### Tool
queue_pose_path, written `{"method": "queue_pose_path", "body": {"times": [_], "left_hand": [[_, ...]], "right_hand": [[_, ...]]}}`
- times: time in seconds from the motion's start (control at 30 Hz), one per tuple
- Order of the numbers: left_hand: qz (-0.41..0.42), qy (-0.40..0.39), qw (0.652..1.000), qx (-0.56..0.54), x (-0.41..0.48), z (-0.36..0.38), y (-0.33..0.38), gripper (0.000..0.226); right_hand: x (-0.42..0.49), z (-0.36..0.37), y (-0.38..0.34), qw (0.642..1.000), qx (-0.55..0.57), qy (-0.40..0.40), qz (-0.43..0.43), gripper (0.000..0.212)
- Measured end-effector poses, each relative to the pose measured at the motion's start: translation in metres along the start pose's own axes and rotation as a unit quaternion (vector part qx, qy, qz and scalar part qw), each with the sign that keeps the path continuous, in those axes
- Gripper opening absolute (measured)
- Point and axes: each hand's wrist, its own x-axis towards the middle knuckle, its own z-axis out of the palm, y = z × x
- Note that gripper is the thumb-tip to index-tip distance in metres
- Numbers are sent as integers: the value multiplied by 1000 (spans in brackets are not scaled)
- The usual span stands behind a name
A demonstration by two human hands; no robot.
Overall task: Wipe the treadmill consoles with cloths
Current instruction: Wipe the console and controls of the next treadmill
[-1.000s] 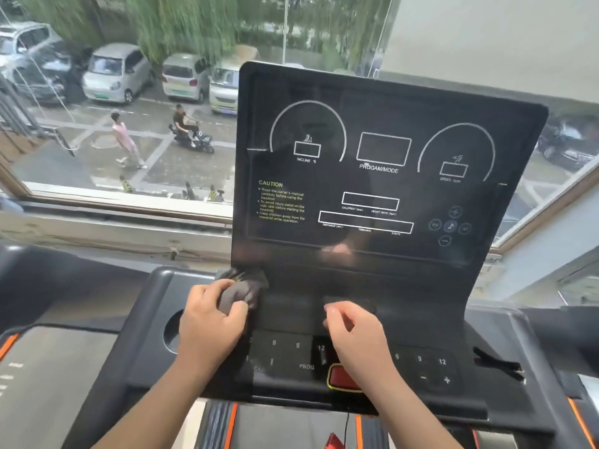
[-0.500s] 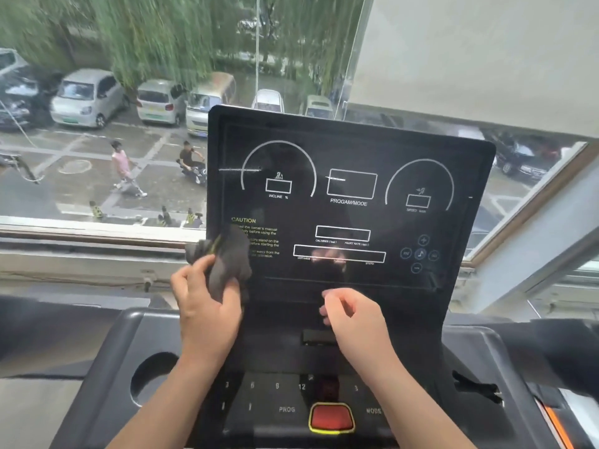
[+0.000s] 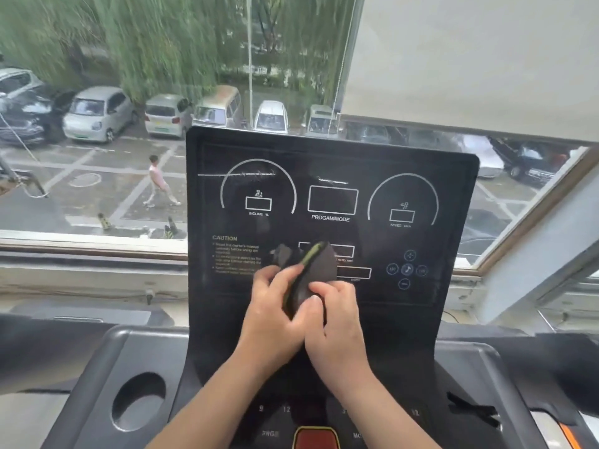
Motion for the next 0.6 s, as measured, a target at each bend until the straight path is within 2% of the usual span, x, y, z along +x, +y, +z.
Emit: {"method": "queue_pose_path", "body": {"times": [0.07, 0.13, 0.17, 0.2, 0.27, 0.33, 0.43, 0.53, 0.6], "left_hand": [[3, 28, 999, -44, -7, -34, -8, 41], [-71, 154, 985, -27, -7, -65, -25, 36], [-127, 208, 970, -1, -6, -76, -38, 35], [-183, 230, 956, 18, -5, -83, -49, 36], [-262, 200, 944, 20, -6, -80, -67, 40], [-257, 185, 948, 2, -14, -68, -82, 39], [-255, 216, 941, -46, -24, -66, -90, 39], [-256, 216, 937, -100, -28, -73, -102, 33], [-266, 210, 929, -149, -32, -74, -112, 29]], "right_hand": [[2, 10, -4, 999, -33, -6, 3, 35], [1, 24, -8, 997, -67, 22, -20, 38], [0, 32, -12, 995, -83, 32, -34, 49], [0, 40, -16, 993, -100, 33, -47, 61], [2, 55, -21, 982, -155, 16, -104, 73], [9, 68, -23, 949, -231, -40, -210, 82], [23, 75, -20, 865, -313, -126, -371, 94], [46, 65, -20, 799, -353, -158, -461, 87], [62, 57, -27, 781, -370, -140, -483, 79]]}}
